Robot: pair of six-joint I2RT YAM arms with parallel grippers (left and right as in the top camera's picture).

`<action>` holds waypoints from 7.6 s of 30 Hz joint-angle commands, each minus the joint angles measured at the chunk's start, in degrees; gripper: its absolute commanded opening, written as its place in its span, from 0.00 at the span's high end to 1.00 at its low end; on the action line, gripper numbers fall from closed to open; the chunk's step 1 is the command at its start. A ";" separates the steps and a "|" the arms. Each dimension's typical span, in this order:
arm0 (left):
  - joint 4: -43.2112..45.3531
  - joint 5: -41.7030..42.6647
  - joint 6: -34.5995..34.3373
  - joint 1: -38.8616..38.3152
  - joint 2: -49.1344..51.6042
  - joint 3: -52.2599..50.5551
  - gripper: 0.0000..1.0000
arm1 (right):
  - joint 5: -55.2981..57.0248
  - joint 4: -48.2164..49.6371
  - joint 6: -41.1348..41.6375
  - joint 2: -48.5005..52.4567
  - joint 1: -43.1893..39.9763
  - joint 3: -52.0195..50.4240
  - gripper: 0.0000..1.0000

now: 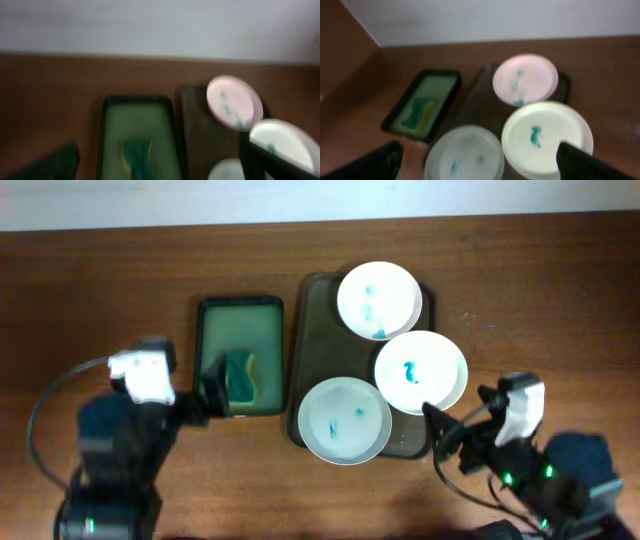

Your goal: Clean dirty plates on tray and stack at the side

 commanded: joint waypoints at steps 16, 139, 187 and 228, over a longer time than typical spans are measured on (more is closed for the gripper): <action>-15.91 3.50 4.50 -6.36 35.91 14.88 0.01 | -12.63 -2.91 7.91 62.29 -0.11 -2.62 0.54; -23.61 -4.79 -12.94 -30.29 83.08 35.45 1.00 | -2.67 8.72 9.44 68.11 -0.96 -0.94 0.95; -30.75 -9.51 -7.63 -9.55 62.93 40.87 0.30 | 33.92 -9.97 13.27 49.16 12.96 12.39 0.96; -33.29 -9.99 -7.65 -9.55 50.62 40.87 0.01 | 69.16 -15.06 23.54 49.18 38.18 14.03 0.96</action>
